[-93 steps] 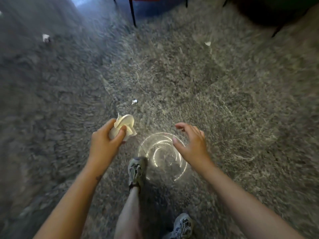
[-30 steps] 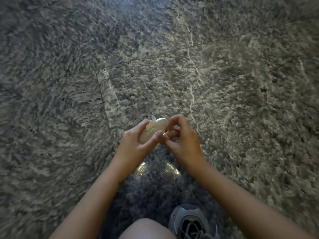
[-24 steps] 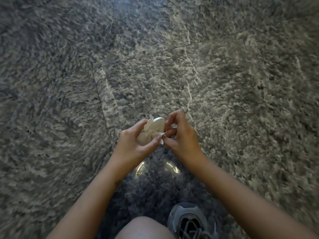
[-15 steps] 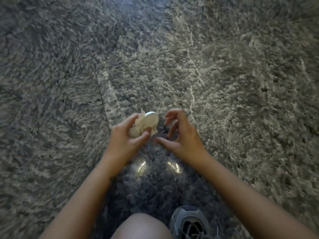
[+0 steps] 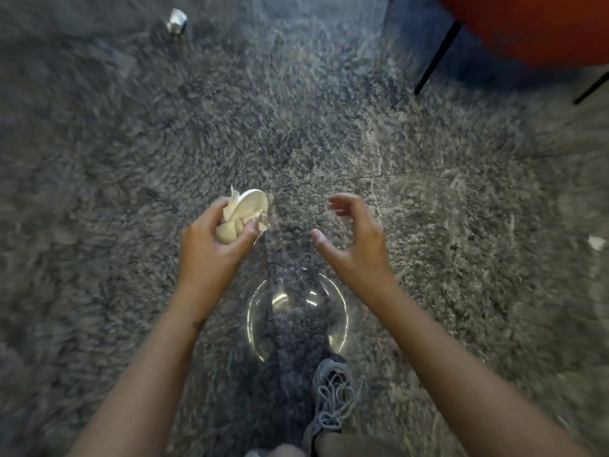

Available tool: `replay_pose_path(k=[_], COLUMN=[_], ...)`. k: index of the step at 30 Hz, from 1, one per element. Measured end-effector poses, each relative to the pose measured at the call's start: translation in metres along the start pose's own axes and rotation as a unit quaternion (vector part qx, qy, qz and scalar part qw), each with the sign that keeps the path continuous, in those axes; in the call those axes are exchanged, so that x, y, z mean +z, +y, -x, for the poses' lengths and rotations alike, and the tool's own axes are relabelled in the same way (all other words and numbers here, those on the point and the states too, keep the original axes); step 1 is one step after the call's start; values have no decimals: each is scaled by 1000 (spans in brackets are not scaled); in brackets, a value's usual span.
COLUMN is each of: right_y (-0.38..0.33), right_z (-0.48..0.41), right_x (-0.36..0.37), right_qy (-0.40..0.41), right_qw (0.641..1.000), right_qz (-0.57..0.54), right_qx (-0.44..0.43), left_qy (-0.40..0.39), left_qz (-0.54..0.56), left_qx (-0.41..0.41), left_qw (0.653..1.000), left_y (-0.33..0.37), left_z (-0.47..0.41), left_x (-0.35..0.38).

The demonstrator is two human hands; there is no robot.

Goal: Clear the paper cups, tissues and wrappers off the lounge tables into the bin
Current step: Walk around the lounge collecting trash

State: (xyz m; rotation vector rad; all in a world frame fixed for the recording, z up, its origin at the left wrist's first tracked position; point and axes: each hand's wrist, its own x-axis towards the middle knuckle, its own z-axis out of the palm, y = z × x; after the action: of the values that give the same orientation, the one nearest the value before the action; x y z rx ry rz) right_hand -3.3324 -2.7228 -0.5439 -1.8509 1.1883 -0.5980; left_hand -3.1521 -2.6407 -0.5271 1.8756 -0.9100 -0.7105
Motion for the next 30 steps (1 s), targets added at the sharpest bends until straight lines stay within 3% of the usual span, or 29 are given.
replay_pose_path(k=[8, 13, 22, 30], right_y=[-225, -334, -436, -486], right_z=[-63, -135, -301, -452], right_x=[-127, -152, -81, -19], right_qy=[-89, -145, -131, -130], right_qw=[994, 980, 973, 982], right_qz=[33, 71, 82, 86], right_qx=[-48, -117, -174, -110], left_qy=[23, 74, 164, 121], left_qz=[-15, -44, -56, -60], left_qx=[-11, -6, 6, -10], left_qw=[1000, 996, 985, 991], left_y=[226, 313, 336, 327], left_z=[-30, -61, -191, -374], left_x=[-160, -256, -366, -442])
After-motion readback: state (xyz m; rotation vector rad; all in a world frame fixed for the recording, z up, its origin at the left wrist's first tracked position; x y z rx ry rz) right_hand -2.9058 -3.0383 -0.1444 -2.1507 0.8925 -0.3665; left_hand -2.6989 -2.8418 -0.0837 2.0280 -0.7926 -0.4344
